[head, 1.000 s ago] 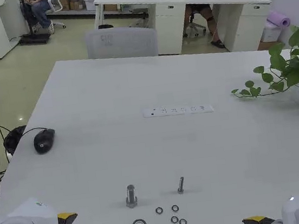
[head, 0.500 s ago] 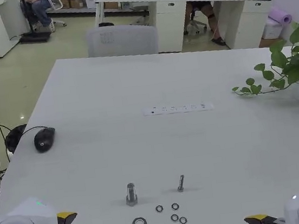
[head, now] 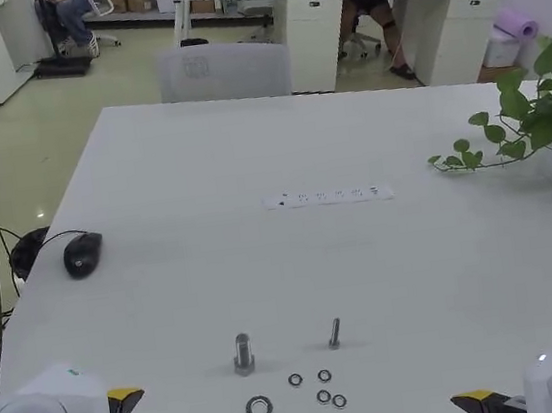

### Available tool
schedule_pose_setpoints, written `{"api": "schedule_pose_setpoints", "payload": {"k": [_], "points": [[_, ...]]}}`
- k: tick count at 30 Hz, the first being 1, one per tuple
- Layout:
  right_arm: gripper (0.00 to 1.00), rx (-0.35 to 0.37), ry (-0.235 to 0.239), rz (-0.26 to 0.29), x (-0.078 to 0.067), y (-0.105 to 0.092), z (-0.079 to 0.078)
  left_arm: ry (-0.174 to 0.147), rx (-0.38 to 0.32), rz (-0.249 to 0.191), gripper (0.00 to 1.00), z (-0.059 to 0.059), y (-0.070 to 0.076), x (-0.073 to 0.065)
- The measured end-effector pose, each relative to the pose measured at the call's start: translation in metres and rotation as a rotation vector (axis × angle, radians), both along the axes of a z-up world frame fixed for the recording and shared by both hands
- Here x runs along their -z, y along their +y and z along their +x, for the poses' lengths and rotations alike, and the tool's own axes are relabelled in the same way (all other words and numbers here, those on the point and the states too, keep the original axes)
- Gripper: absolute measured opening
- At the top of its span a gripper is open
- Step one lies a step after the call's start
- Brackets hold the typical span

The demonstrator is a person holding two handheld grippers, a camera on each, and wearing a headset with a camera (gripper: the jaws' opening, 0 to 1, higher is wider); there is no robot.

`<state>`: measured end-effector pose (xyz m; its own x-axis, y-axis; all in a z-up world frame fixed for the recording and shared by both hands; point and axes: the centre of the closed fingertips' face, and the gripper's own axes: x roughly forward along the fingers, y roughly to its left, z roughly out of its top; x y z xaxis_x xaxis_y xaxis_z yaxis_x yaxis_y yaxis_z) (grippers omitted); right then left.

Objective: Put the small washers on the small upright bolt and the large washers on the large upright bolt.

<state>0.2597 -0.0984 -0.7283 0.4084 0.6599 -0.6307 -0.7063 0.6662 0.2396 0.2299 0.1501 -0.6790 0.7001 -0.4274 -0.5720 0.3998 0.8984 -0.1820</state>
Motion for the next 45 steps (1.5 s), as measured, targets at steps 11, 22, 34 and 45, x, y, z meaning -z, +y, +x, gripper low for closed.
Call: {"api": "schedule_pose_setpoints", "payload": {"k": [11, 22, 34, 45], "points": [[0.67, -0.006, 0.011, -0.002, 0.004, 0.003, -0.006, 0.004, 0.004, 0.003, 0.71, -0.003, 0.001, 0.001], [0.65, -0.055, 0.016, -0.05, 0.01, 0.007, -0.004, 0.013, 0.02, 0.0, 0.71, -0.009, -0.003, 0.005], [0.47, -0.234, 0.018, -0.198, 0.033, 0.029, 0.02, -0.002, 0.001, -0.013, 0.7, -0.006, 0.001, 0.002], [0.28, -0.302, -0.001, -0.252, 0.051, 0.07, 0.073, -0.007, -0.008, -0.02, 0.7, -0.006, 0.005, 0.0]]}}
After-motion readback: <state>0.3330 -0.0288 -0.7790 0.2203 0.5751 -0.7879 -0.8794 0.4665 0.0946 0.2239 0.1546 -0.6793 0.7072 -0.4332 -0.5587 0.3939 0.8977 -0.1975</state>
